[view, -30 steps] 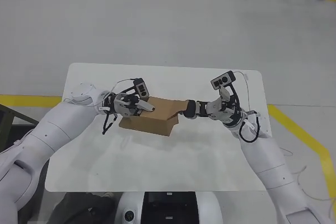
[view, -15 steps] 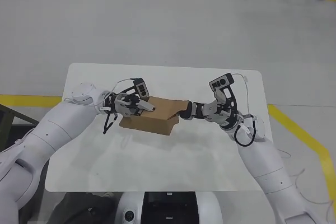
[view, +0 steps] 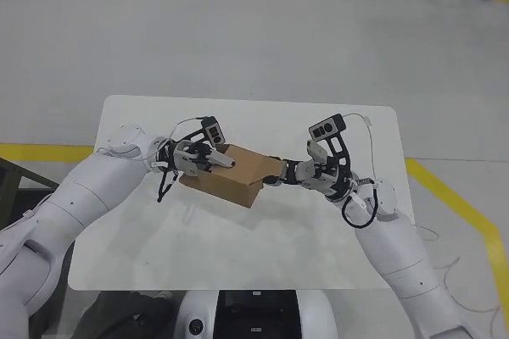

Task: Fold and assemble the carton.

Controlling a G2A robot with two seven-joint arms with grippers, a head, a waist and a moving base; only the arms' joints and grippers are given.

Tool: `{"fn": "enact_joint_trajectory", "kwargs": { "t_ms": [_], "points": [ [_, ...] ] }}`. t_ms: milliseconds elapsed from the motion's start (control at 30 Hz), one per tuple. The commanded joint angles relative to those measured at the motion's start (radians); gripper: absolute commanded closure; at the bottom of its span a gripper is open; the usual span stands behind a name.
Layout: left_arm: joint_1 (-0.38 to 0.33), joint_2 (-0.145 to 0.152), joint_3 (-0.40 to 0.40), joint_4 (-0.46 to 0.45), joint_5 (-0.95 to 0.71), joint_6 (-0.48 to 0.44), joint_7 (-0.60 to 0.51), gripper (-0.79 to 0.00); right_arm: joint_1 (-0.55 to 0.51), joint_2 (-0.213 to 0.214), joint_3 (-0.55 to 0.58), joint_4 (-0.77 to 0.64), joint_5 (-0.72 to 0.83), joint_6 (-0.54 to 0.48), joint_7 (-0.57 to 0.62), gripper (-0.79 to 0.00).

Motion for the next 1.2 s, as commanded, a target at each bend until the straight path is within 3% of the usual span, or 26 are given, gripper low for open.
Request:
{"fn": "enact_joint_trajectory", "kwargs": {
  "t_ms": [0,600,1167],
  "points": [
    [0.000,0.000,-0.001,-0.002,0.001,-0.003,0.000,0.000,-0.004,0.000,0.002,-0.005,-0.017,-0.011,-0.016,-0.785],
    [0.006,0.001,-0.010,-0.011,-0.004,-0.015,0.000,0.000,-0.054,-0.011,-0.012,-0.084,-0.157,-0.138,-0.165,-0.785],
    [0.015,0.005,-0.033,-0.005,-0.015,-0.006,0.000,0.000,-0.073,-0.011,-0.018,-0.103,-0.137,-0.086,-0.111,-0.785]
  ]
}}
